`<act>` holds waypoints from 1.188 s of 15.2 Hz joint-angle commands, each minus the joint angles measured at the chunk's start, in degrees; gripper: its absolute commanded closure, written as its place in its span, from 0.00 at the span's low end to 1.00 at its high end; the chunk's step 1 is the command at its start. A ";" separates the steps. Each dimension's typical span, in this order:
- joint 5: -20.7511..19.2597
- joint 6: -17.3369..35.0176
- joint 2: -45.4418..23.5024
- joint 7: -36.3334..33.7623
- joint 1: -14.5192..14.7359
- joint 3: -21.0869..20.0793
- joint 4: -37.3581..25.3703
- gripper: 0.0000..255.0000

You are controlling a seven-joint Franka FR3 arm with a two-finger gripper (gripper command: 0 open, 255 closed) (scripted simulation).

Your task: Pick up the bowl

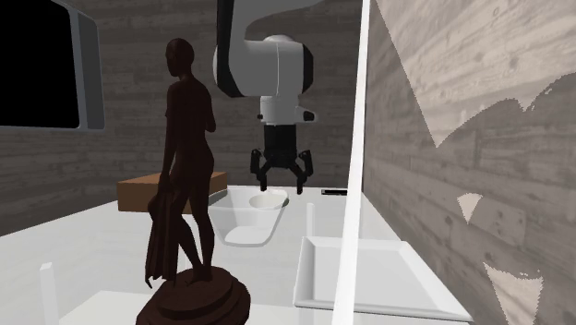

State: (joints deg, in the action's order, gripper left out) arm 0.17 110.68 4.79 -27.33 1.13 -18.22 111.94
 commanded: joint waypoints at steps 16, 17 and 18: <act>-0.18 2.78 -0.51 -0.22 0.05 -0.10 2.25 1.00; -0.13 2.02 -0.37 -0.18 0.05 -0.08 1.63 1.00; -0.10 1.26 -0.27 -0.14 0.04 -0.06 0.96 1.00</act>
State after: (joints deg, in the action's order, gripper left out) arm 0.07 112.78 4.47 -27.51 1.20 -18.32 113.71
